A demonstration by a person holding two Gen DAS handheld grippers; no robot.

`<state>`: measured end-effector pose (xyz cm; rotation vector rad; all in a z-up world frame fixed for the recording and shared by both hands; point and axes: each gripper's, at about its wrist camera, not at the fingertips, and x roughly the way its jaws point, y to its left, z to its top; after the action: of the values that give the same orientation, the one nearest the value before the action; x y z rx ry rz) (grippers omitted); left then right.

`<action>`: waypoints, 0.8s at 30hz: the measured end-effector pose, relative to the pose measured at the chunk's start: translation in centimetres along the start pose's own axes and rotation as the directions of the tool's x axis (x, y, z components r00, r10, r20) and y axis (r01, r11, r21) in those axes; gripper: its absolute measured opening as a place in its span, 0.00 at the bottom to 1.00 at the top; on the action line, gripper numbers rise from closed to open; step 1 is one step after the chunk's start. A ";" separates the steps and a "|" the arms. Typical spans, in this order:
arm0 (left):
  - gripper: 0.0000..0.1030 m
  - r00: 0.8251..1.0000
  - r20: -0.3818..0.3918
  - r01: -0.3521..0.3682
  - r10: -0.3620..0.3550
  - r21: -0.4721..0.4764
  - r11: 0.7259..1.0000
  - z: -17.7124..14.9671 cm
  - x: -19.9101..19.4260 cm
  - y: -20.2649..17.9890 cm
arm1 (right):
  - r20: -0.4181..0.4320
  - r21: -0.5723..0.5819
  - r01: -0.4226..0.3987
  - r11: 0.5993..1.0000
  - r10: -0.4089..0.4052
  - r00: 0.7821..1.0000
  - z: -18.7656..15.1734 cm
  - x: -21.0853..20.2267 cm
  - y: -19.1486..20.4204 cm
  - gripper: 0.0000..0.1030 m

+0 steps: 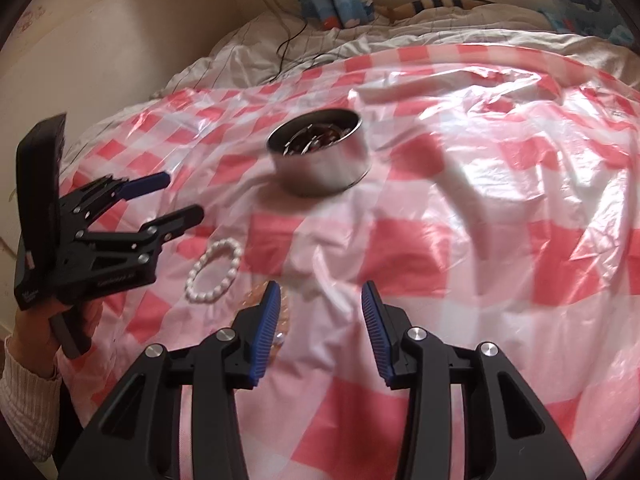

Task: Organize jewelry
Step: 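Move both open tools over the white and peach bead bracelets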

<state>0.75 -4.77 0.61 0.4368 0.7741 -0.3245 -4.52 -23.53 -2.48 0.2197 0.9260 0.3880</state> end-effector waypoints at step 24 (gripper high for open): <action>0.69 0.998 -0.049 0.033 -0.032 0.016 0.999 -2.1 1.3 -0.8 | -0.058 -0.155 0.035 0.987 -0.044 0.997 -1.1 2.4 3.0 0.50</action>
<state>0.05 -4.60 -1.89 0.4494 0.8270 -0.3516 -4.82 -19.79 -3.85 0.0486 0.9549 0.4291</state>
